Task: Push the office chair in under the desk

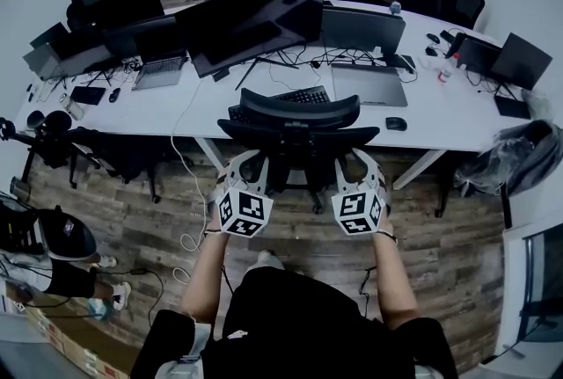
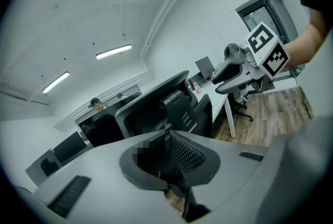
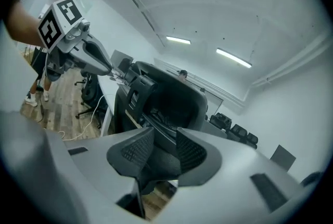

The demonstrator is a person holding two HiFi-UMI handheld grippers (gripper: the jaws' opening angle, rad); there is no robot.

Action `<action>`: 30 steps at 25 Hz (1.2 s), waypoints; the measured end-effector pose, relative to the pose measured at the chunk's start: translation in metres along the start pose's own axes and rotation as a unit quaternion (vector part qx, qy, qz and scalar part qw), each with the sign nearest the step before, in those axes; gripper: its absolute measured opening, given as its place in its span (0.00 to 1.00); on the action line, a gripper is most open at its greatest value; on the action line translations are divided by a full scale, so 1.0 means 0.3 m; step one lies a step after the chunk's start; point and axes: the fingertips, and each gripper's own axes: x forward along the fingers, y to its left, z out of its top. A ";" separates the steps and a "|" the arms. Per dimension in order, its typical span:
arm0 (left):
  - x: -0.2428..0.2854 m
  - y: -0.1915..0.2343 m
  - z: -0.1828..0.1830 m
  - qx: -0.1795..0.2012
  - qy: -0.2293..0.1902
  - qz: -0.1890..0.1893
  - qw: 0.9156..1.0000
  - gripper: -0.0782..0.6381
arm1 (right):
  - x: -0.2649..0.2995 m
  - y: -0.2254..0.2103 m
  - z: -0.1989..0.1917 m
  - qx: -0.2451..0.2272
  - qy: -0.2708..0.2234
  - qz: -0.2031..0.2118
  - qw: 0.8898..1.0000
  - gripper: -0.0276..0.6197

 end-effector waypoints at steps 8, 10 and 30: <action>-0.077 0.024 0.038 -0.054 -0.025 0.014 0.998 0.15 | -0.045 0.016 0.105 0.073 -0.036 -0.004 0.997 0.11; -0.096 0.040 0.030 -0.063 -0.026 0.017 0.998 0.14 | -0.055 0.022 0.136 0.105 -0.044 0.002 0.993 0.09; -0.301 0.241 -0.124 -0.182 -0.074 0.037 0.980 0.13 | -0.156 0.208 0.285 0.165 -0.069 -0.020 0.984 0.08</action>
